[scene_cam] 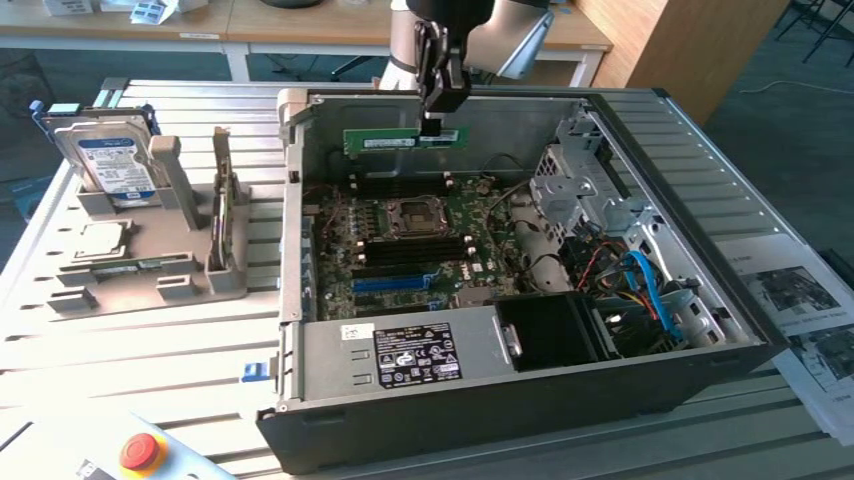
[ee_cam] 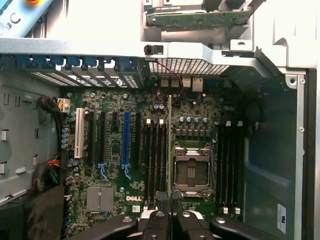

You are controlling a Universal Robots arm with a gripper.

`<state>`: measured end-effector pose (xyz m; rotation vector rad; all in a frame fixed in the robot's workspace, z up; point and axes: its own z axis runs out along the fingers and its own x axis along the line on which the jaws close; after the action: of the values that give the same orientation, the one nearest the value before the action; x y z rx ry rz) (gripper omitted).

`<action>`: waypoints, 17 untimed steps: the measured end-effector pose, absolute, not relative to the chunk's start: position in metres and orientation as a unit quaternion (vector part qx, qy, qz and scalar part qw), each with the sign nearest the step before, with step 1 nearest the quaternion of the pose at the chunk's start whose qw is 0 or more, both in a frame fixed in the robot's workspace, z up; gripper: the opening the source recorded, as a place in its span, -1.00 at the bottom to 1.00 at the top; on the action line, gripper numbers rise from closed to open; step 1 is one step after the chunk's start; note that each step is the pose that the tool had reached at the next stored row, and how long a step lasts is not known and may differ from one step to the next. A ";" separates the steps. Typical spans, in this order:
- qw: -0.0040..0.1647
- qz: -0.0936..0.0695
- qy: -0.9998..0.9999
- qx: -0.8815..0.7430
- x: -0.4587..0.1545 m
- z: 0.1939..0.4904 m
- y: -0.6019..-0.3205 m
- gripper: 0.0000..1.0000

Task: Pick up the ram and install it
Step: 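Pick up the ram and move it above insertion slot, then insert the ram into the slot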

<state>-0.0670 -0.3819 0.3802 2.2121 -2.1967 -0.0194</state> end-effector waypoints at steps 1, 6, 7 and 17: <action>0.012 -0.006 -0.705 0.709 -0.067 0.379 -0.382 -0.76; 0.012 -0.006 -0.705 0.709 -0.067 0.374 -0.382 -0.76; 0.012 -0.006 -0.705 0.709 -0.067 0.373 -0.382 -0.76; 0.012 -0.006 -0.705 0.709 -0.067 0.366 -0.382 -0.76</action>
<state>-0.0670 -0.3820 0.3660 2.2122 -2.1969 -0.0190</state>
